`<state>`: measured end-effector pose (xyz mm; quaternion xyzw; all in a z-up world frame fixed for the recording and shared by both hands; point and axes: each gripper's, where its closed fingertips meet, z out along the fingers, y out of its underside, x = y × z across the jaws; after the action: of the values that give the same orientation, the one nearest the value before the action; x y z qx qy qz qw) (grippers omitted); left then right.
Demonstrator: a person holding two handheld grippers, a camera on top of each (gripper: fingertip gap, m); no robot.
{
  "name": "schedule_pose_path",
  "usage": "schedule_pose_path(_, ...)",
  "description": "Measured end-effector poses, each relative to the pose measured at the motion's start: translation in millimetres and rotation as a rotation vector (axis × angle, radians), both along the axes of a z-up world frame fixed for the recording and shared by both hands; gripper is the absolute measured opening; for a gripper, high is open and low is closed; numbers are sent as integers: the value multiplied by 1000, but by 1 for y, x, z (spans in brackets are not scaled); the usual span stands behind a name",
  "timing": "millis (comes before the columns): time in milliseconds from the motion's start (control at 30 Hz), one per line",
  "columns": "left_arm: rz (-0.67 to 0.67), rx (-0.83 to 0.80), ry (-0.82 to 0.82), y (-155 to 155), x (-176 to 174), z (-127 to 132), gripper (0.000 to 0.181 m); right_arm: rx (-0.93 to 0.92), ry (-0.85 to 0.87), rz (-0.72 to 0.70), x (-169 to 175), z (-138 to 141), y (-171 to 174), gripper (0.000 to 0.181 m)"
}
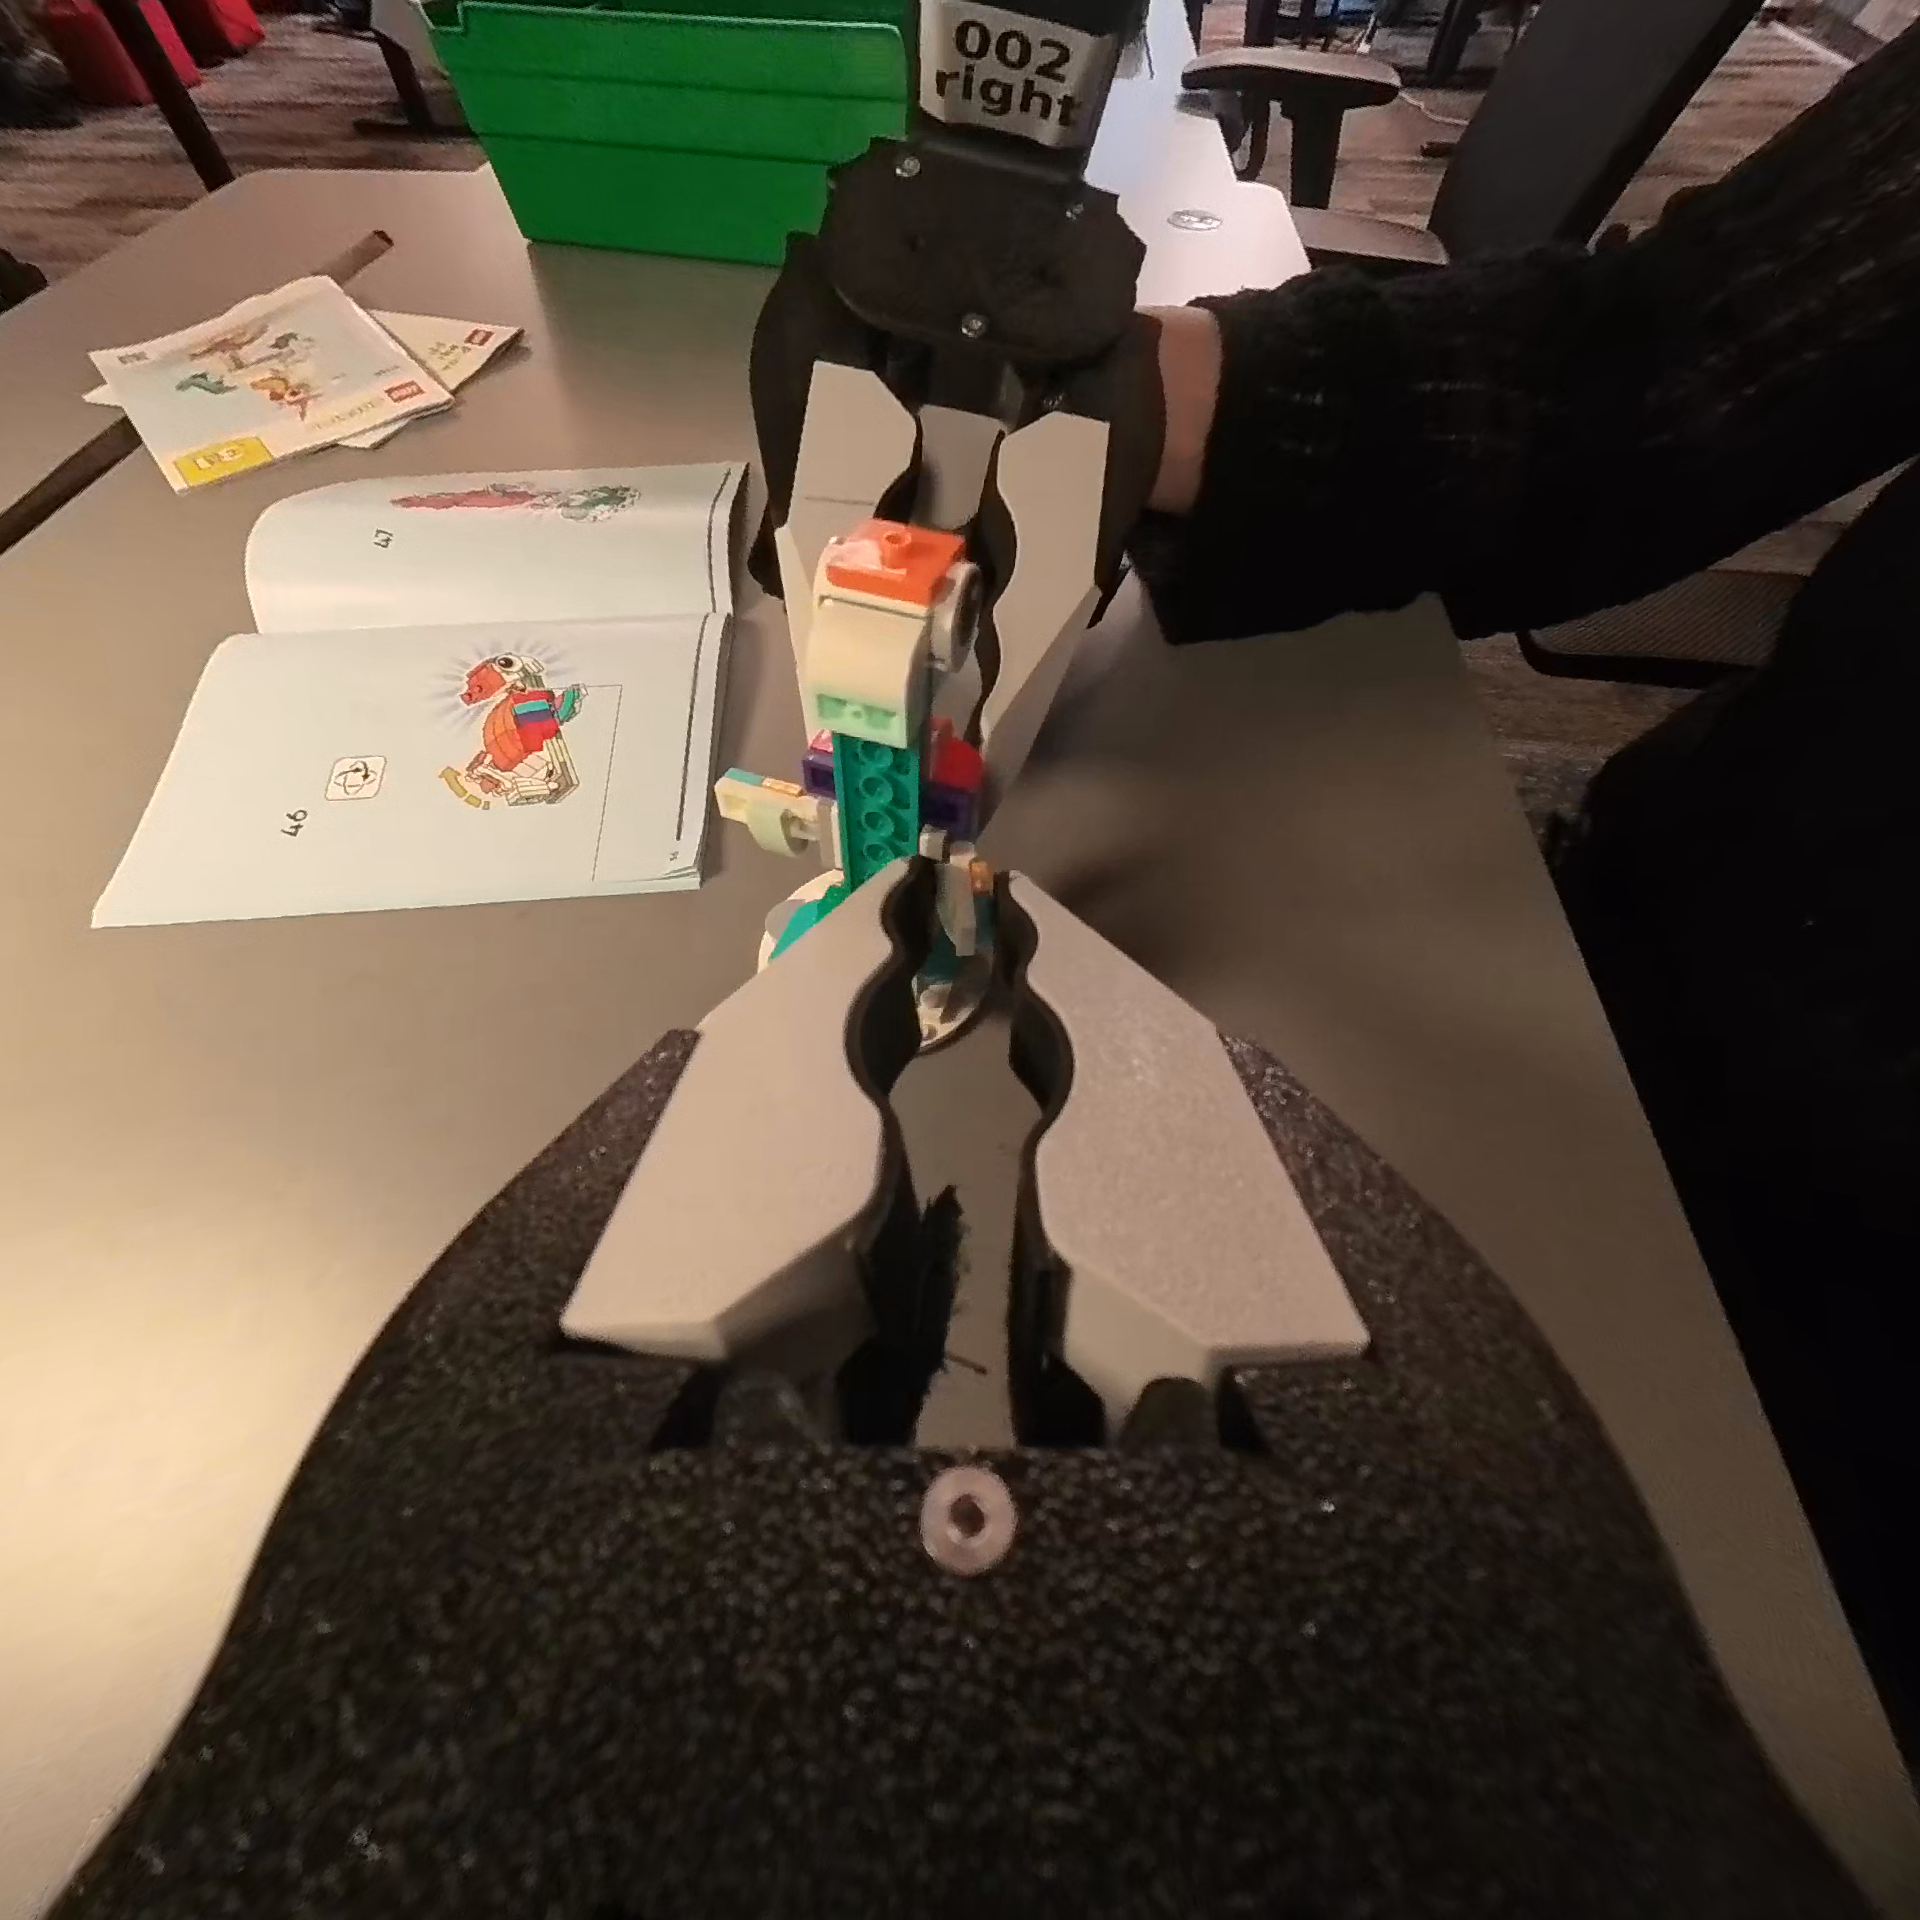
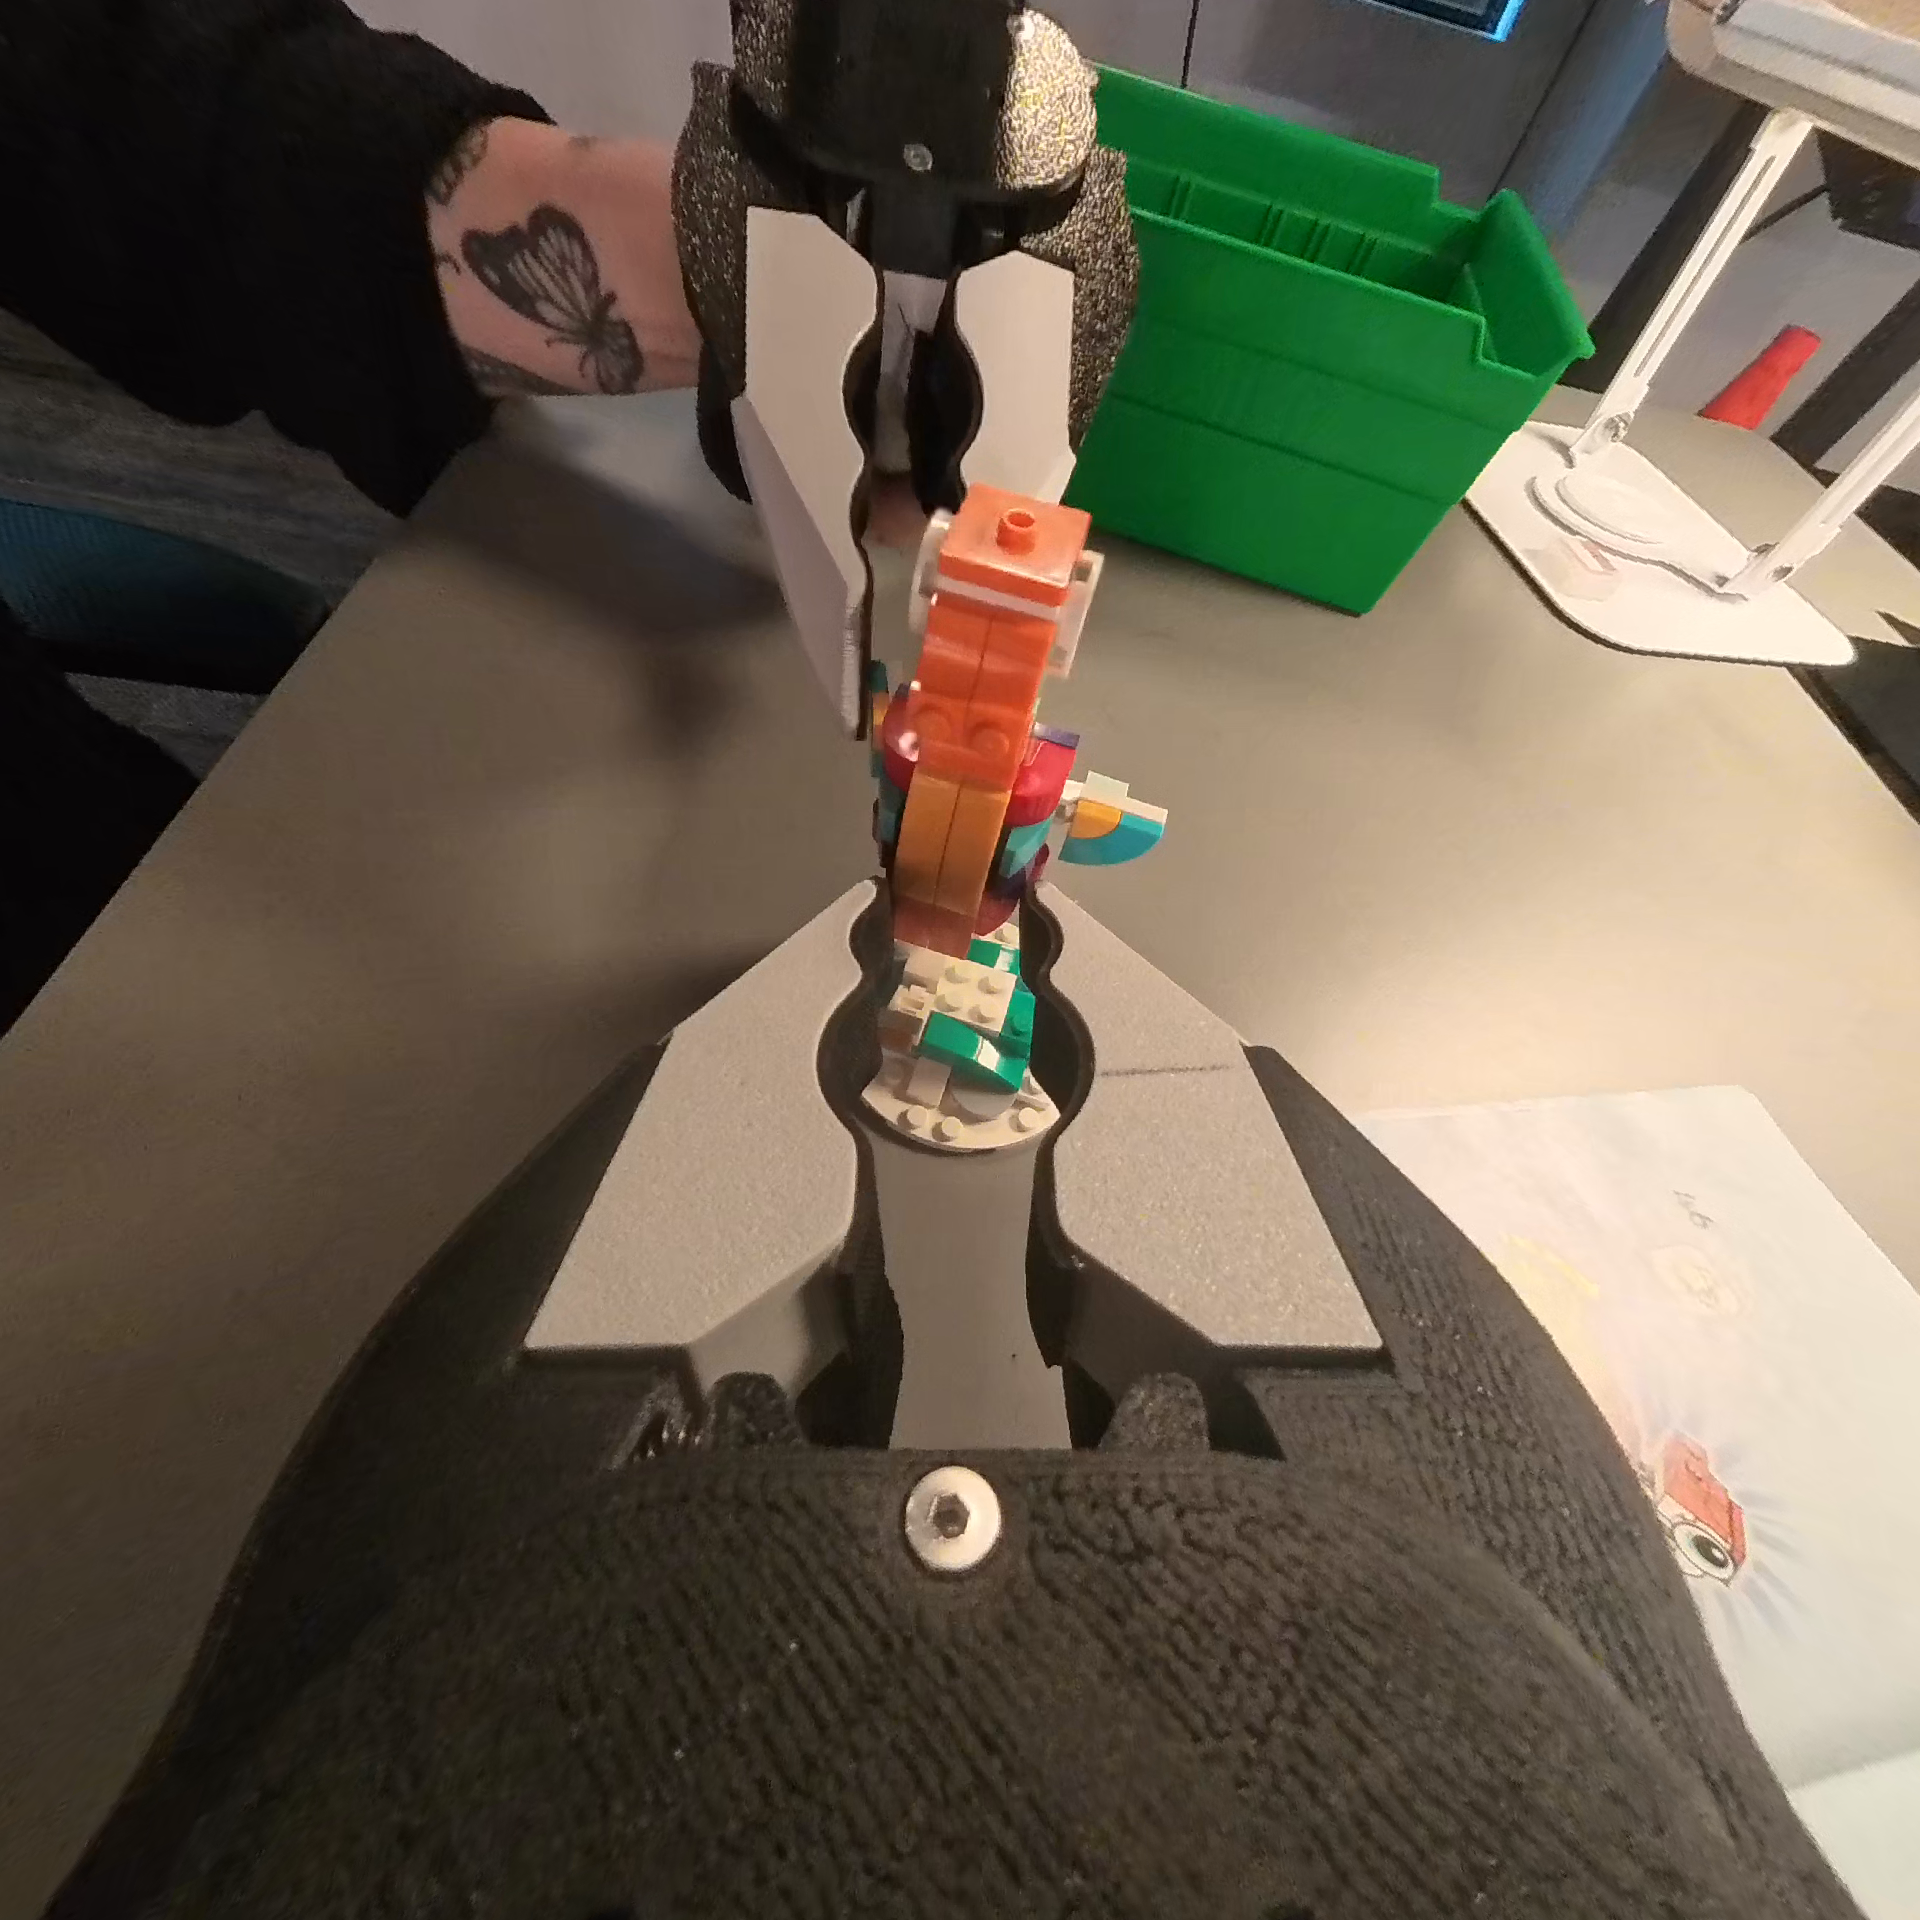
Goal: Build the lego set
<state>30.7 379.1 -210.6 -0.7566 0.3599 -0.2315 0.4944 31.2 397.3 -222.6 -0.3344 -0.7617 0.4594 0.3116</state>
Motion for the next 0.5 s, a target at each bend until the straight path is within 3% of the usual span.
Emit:
schedule_pose_path(300,26,-12,30,2,-2,-1,7,4,-1,-3,0,0,1,22)
schedule_pose_path(500,-52,-51,26,-4,5,-1,7,-12,-16,50,5,0,-5,22)
